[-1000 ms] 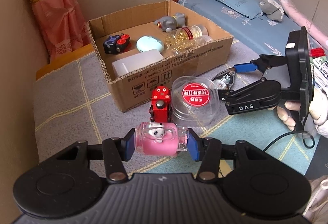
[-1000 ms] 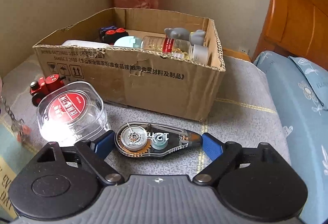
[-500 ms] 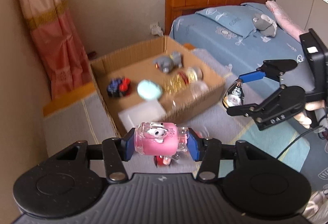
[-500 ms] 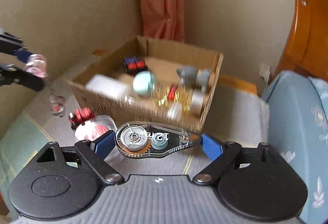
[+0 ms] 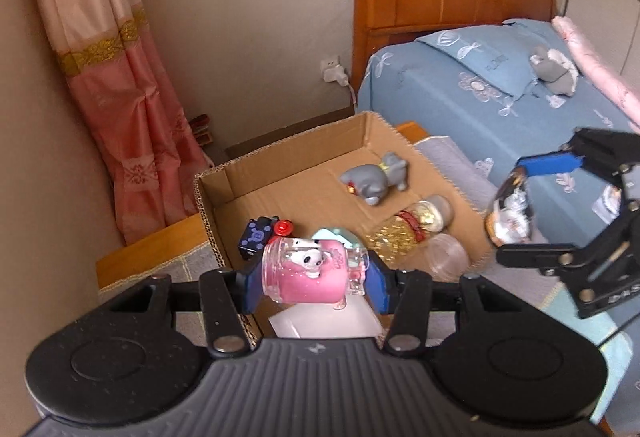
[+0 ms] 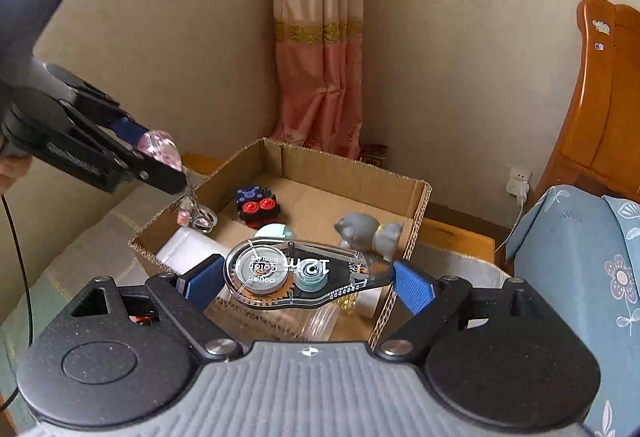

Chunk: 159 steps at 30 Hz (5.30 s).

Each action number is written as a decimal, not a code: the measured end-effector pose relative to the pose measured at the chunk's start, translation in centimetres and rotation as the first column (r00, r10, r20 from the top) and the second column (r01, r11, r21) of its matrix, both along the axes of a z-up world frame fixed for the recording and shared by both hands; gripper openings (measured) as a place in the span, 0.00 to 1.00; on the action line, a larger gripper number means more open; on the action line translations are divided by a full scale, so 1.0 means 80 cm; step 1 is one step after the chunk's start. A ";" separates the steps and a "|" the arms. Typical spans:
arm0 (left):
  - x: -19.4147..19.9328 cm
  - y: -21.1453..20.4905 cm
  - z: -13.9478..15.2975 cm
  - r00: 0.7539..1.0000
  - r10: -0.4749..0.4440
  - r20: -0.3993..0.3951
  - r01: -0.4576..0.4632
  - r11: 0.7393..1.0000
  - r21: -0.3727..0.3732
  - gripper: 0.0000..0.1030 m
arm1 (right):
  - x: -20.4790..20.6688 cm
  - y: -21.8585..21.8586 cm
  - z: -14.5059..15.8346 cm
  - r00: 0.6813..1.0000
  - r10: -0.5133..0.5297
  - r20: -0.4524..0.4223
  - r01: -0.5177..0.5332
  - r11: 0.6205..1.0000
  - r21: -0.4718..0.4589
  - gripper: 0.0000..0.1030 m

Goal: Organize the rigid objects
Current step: 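Carry the pink keychain and tape dispenser into the box, opening both tools, then grasp the clear red-labelled container with the right tool while the left tool approaches the red train, then close the left tool on the red S.L toy train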

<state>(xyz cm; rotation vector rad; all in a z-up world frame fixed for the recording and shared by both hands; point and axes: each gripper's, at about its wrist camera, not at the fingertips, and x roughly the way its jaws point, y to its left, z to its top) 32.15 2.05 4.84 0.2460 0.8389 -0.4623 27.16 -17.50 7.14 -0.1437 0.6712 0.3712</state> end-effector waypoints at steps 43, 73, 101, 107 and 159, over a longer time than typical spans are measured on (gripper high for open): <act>0.073 0.026 -0.009 0.984 0.168 0.057 -0.169 0.986 0.013 0.93 | 0.102 0.137 -0.054 0.972 0.197 -0.130 -0.194 0.980 0.036 0.94; -0.140 0.054 -0.078 0.946 0.311 0.089 -0.312 0.950 -0.010 0.98 | -0.058 0.106 -0.113 0.988 0.154 -0.021 -0.155 0.987 -0.045 1.00; -0.156 0.052 -0.125 0.926 0.375 0.046 -0.374 0.927 -0.039 0.98 | -0.075 0.062 -0.157 0.992 -0.005 -0.126 -0.004 0.998 -0.065 0.81; -0.139 0.059 -0.131 0.909 0.415 0.039 -0.414 0.910 -0.035 0.98 | -0.101 0.024 -0.156 0.983 -0.122 -0.136 0.115 0.992 -0.056 0.81; -0.126 -0.042 -0.185 0.999 -0.029 -0.028 0.031 0.998 0.054 0.99 | -0.135 0.008 -0.190 0.986 -0.094 -0.137 0.085 0.994 -0.068 1.00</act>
